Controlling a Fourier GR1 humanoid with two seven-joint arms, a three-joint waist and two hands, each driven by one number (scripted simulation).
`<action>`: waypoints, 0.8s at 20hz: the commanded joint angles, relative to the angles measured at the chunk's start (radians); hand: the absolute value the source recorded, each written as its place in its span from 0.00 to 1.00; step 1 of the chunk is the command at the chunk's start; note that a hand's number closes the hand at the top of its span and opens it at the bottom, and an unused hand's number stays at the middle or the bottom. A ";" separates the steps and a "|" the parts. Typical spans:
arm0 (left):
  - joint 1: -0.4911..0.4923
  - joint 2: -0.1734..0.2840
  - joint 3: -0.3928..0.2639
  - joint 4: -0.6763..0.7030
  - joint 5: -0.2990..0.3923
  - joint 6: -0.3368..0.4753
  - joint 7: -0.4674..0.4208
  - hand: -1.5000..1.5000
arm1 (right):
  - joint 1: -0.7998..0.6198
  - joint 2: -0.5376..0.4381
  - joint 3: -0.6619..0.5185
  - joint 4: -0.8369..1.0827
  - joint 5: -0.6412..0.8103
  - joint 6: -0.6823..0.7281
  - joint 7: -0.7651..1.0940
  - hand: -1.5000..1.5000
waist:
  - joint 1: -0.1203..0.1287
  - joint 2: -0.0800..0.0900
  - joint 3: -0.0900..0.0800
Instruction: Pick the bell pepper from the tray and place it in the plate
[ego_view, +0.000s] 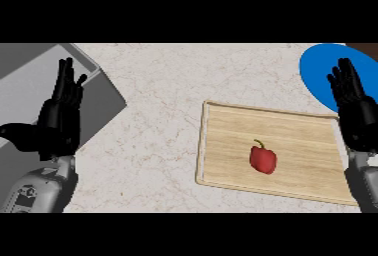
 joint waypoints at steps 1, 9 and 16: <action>0.023 0.007 -0.017 0.020 0.019 -0.077 -0.060 0.50 | 0.009 -0.005 -0.022 0.071 -0.094 0.091 0.084 0.00 | 0.003 -0.002 0.018; -0.018 0.132 -0.156 -0.018 0.026 -0.331 -0.072 0.50 | -0.012 -0.200 0.204 0.298 -0.013 0.368 0.451 0.00 | 0.064 0.021 0.014; 0.030 0.167 -0.126 0.025 0.052 -0.414 -0.132 0.50 | -0.285 -0.201 0.345 0.271 0.149 0.442 0.638 0.00 | 0.033 -0.001 0.017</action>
